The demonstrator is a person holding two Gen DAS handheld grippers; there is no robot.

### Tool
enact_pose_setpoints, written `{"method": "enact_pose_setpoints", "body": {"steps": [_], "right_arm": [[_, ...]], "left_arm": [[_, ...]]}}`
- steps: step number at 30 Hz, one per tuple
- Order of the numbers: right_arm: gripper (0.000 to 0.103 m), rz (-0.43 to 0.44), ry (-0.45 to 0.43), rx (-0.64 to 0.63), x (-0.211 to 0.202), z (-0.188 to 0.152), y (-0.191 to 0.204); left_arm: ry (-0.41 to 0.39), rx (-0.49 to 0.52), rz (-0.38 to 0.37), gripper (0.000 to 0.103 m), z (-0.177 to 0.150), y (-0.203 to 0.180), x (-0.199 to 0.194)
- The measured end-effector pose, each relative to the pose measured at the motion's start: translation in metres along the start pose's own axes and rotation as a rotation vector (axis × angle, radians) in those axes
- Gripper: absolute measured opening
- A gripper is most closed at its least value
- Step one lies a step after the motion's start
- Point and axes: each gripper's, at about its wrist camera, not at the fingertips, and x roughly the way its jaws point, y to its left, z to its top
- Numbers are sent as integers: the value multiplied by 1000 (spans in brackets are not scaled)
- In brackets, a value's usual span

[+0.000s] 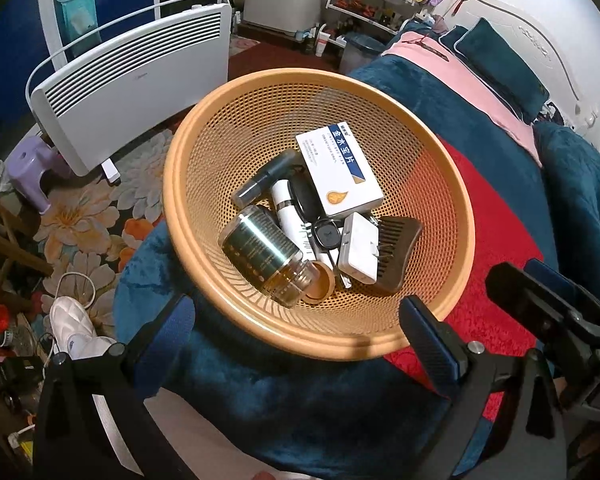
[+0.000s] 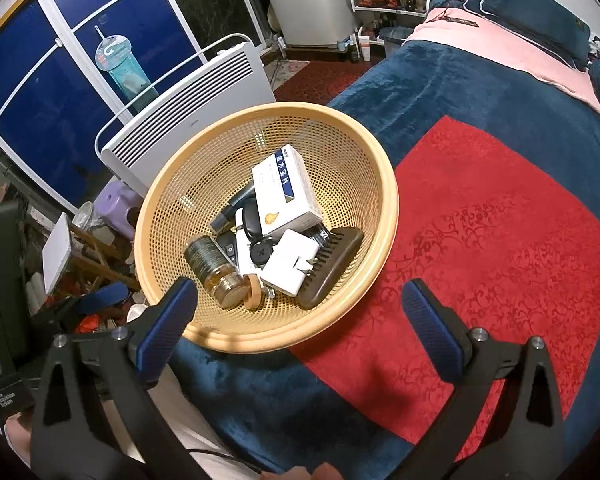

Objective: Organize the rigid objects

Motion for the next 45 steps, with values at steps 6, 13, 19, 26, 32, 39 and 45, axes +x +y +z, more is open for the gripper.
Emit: {"method": "enact_pose_setpoints", "body": {"steps": [6, 13, 19, 26, 32, 39, 45], "right_arm": [[103, -5, -5, -7, -3, -4, 1], [103, -6, -10, -8, -8, -9, 1], [103, -7, -15, -4, -13, -14, -4], [103, -3, -31, 6, -21, -21, -11], [103, -8, -43, 20, -26, -29, -20], [103, -22, -61, 50, -36, -37, -41], [103, -40, -73, 84, -44, -48, -61]], "left_arm": [[-7, 0, 5, 102, -4, 0, -4], [-7, 0, 3, 102, -8, -2, -7], [-14, 7, 0, 102, -16, -10, -11], [-27, 14, -13, 102, -25, -20, -15], [-26, 47, -9, 102, -31, -36, -12], [-28, 62, 23, 102, -34, -57, -6], [-23, 85, -6, 102, -38, -73, -1]]}}
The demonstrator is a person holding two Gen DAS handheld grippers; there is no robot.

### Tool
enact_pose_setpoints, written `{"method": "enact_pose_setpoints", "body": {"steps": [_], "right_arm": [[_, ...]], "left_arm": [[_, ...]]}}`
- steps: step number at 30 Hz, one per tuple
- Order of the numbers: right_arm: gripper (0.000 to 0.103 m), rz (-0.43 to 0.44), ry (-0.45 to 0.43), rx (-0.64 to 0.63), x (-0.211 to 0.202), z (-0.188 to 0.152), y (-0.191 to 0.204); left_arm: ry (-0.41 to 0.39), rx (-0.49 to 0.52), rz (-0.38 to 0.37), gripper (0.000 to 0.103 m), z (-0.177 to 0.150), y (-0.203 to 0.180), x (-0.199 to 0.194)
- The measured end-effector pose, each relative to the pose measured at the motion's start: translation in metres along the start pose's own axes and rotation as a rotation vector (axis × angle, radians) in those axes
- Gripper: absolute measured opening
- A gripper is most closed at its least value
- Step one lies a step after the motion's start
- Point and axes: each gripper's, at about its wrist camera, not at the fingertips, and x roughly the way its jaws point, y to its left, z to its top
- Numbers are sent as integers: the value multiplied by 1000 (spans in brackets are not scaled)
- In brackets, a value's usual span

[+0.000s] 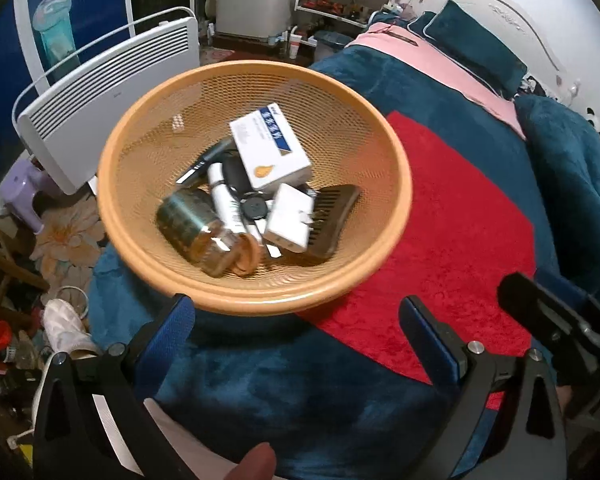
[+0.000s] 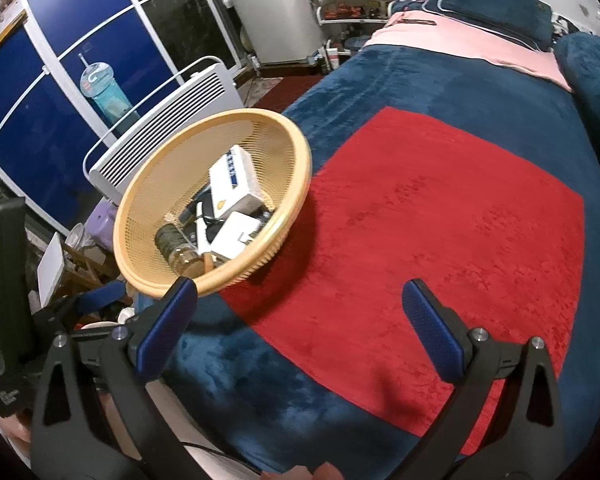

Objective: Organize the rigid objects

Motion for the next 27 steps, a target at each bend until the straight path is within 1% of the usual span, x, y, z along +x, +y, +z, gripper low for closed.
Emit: {"method": "enact_pose_setpoints", "body": {"steps": [5, 10, 13, 17, 20, 27], "right_arm": [[103, -16, -11, 41, -7, -14, -20], [103, -22, 0, 82, -9, -28, -37], [103, -20, 13, 100, -7, -36, -44], [103, -10, 8, 125, -8, -43, -53], [103, -15, -9, 144, -11, -46, -59], [103, -44, -20, 211, -14, -55, -87]], "left_arm": [[20, 8, -24, 102, -3, -11, 8], [18, 67, 18, 102, -8, -27, 14], [18, 88, 9, 102, -9, -35, 16], [32, 114, 3, 102, -10, -47, 23], [20, 140, 21, 102, -11, -59, 26], [42, 206, -6, 102, -13, -92, 39]]}}
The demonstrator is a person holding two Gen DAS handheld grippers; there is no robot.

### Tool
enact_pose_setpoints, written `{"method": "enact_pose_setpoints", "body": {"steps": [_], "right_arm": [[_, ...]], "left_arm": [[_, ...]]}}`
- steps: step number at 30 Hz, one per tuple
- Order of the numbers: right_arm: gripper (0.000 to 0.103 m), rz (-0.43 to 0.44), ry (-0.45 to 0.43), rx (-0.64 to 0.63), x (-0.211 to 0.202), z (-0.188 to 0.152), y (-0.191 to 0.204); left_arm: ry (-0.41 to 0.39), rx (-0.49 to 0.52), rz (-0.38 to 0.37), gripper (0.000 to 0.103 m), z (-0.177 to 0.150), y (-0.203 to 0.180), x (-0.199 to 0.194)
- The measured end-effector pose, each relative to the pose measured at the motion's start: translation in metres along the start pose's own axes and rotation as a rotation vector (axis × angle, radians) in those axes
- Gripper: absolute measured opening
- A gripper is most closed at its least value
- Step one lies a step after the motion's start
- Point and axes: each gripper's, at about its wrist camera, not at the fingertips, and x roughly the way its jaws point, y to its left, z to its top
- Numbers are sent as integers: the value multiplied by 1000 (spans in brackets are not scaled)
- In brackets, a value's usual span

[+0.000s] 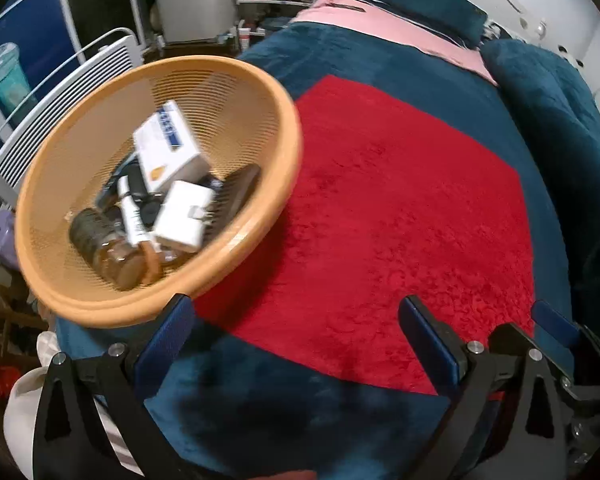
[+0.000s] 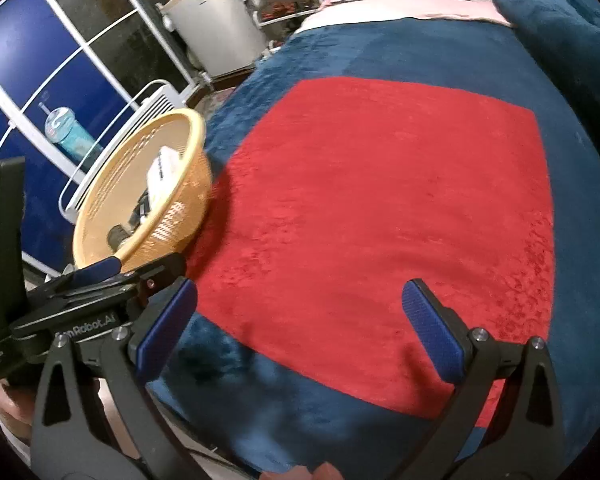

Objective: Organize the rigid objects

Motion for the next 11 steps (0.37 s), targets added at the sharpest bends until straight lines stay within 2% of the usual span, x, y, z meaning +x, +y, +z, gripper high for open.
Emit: {"method": "enact_pose_setpoints", "body": {"steps": [11], "right_arm": [[103, -54, 6, 85, -2, -7, -40]], "left_arm": [[62, 110, -47, 102, -4, -44, 27]]}}
